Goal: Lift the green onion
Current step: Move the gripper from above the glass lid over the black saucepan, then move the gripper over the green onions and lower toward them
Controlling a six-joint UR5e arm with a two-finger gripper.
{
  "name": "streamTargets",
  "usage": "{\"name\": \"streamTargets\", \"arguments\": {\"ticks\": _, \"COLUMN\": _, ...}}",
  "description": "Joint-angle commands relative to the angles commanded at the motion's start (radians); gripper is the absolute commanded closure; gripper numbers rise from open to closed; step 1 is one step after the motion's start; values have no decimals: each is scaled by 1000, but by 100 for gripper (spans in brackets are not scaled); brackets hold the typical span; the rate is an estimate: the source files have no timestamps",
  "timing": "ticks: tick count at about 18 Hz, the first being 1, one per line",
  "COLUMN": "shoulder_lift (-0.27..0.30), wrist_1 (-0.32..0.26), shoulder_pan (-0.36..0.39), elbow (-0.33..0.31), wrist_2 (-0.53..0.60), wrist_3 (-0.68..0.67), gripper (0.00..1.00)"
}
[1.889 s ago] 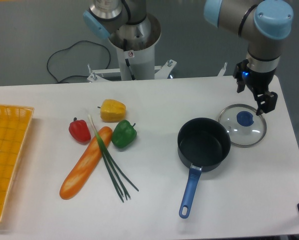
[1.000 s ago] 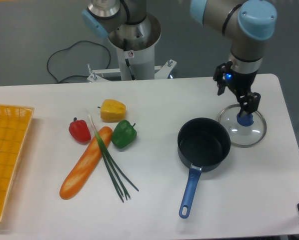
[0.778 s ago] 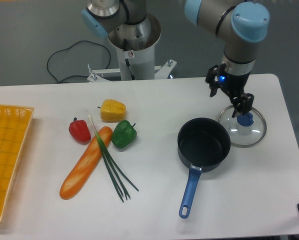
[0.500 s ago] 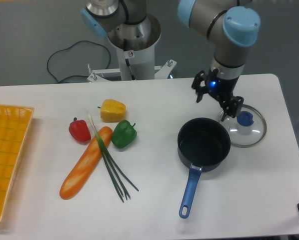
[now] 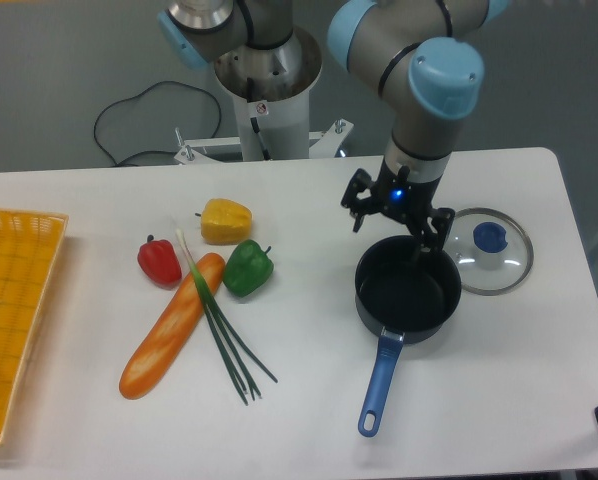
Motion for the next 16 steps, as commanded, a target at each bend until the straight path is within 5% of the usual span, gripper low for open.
{"name": "streamTargets", "arguments": {"ticks": 11, "shoulder_lift": -18, "wrist_1": 9, "shoulder_pan": -64, "elbow": 0, "wrist_2": -5, "wrist_3": -293, "gripper": 0}}
{"name": "streamTargets", "arguments": {"ticks": 16, "shoulder_lift": -23, "wrist_1": 9, "shoulder_pan": -173, "elbow": 0, "wrist_2": 32, "wrist_3": -481, "gripper": 0}}
